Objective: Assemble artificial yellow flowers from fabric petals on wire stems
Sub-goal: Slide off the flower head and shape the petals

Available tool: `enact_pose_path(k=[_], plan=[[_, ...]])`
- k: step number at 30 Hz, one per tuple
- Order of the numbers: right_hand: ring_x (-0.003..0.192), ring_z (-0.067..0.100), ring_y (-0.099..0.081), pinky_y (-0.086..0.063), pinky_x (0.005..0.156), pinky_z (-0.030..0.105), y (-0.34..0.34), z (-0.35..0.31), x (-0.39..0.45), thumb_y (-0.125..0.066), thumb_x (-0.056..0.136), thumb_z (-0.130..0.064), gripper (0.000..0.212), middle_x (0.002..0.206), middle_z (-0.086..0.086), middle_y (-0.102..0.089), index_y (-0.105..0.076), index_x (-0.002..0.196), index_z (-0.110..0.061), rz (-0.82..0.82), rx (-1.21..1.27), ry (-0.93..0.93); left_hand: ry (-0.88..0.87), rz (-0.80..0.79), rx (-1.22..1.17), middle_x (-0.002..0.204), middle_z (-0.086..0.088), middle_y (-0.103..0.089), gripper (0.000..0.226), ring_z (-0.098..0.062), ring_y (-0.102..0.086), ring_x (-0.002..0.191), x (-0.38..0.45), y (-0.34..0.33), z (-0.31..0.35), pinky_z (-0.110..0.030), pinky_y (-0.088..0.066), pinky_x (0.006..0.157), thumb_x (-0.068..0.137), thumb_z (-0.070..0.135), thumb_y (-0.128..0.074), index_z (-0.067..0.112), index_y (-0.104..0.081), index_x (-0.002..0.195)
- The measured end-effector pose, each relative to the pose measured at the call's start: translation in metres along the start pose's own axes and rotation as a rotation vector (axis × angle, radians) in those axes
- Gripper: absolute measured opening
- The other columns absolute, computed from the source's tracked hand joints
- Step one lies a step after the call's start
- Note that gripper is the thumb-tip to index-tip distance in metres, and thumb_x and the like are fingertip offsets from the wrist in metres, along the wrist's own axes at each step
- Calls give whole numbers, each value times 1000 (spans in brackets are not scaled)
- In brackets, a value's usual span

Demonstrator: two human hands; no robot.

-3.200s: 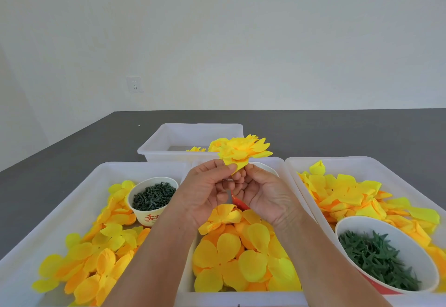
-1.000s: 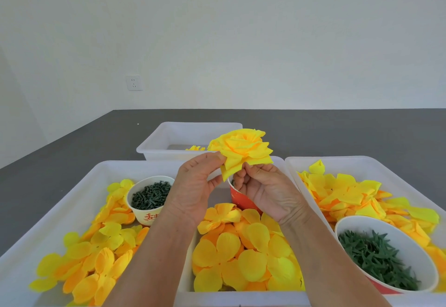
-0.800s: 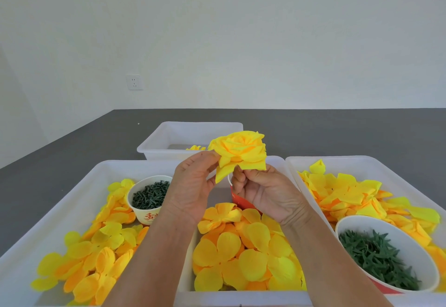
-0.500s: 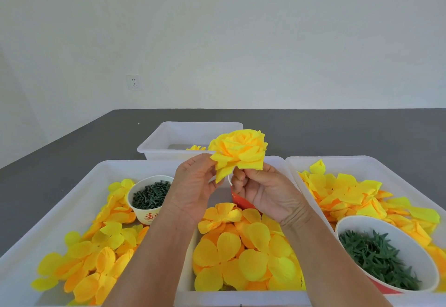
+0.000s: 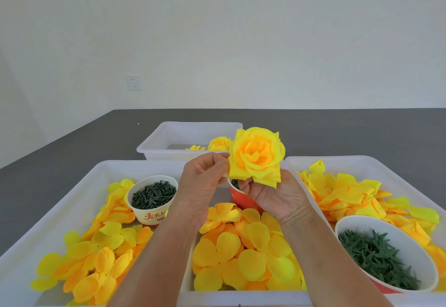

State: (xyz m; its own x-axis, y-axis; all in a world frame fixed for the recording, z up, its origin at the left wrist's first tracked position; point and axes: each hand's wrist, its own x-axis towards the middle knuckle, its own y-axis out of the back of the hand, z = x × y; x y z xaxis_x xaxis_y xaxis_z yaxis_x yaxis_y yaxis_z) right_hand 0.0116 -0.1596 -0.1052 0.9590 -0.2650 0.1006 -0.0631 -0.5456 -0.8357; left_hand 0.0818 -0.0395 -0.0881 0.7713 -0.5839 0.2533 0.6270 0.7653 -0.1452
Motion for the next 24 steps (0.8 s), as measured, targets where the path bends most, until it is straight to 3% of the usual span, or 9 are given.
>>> enact_pose_path(k=[2, 5, 8, 10, 13, 15, 18, 22, 24], plan=[[74, 28, -64, -55, 50, 26, -4, 0, -1, -87, 36, -5, 55, 88, 18, -68, -70, 87, 1, 32, -32, -29, -5, 13, 5, 89, -17, -61, 23, -25, -51, 84, 1, 1, 0, -42, -43, 83, 89, 1, -51, -21, -56, 88], [83, 30, -58, -56, 51, 28, -6, 1, -2, -94, 19, -6, 68, 91, 20, -66, -72, 83, 2, 55, -40, -80, -4, 28, -1, 84, -15, -63, 26, -22, -56, 79, 1, 2, 0, -39, -48, 81, 90, 7, -53, -18, -58, 91], [81, 30, -62, -56, 52, 29, -5, 1, -3, -92, 31, -8, 61, 89, 18, -67, -71, 88, 1, 50, -84, -94, 45, 12, 4, 81, -14, -66, 25, -20, -61, 77, 3, 3, -3, -38, -51, 79, 91, 12, -54, -11, -64, 90], [74, 27, -66, -56, 53, 27, -5, 1, -3, -94, 27, -9, 58, 88, 17, -68, -74, 80, -1, 28, -95, -85, 102, -11, 4, 78, -12, -68, 23, -19, -62, 76, 4, 4, -6, -34, -54, 75, 92, 13, -54, -5, -68, 88], [77, 26, -61, -56, 54, 25, -1, 0, 0, -80, 50, -6, 26, 94, 18, -62, -74, 75, -2, 93, -148, -54, 193, -26, -23, 74, -8, -67, 19, -19, -62, 70, 5, 7, -6, -23, -52, 57, 93, 16, -52, 6, -64, 82], [71, 25, -62, -55, 53, 25, 3, 0, 3, -63, 61, -5, 17, 90, 18, -62, -73, 74, -2, 156, -179, -20, 270, -11, -34, 85, -11, -70, 21, -22, -67, 74, 7, 8, -6, -23, -50, 54, 95, 24, -49, 8, -62, 92], [60, 21, -64, -52, 50, 23, 5, 2, 4, -60, 63, -3, 20, 81, 16, -65, -69, 81, -1, 221, -245, -23, 335, -19, -6, 89, -9, -73, 38, -21, -70, 76, 9, 9, -5, -26, -49, 57, 95, 44, -44, 12, -63, 102], [50, 15, -59, -47, 43, 20, 7, 9, 5, -59, 75, 2, 9, 67, 10, -65, -65, 81, -3, 369, -366, -99, 355, 69, 11, 87, -9, -69, 20, -21, -65, 76, 10, 15, -7, -25, -48, 57, 90, 31, -58, 12, -64, 90], [52, 15, -55, -47, 42, 19, 7, 10, 5, -64, 66, 0, 11, 65, 10, -63, -66, 77, -1, 421, -356, -164, 407, 104, -23, 80, -9, -68, 15, -19, -63, 70, 11, 18, -8, -22, -48, 53, 91, 24, -58, 11, -64, 86]])
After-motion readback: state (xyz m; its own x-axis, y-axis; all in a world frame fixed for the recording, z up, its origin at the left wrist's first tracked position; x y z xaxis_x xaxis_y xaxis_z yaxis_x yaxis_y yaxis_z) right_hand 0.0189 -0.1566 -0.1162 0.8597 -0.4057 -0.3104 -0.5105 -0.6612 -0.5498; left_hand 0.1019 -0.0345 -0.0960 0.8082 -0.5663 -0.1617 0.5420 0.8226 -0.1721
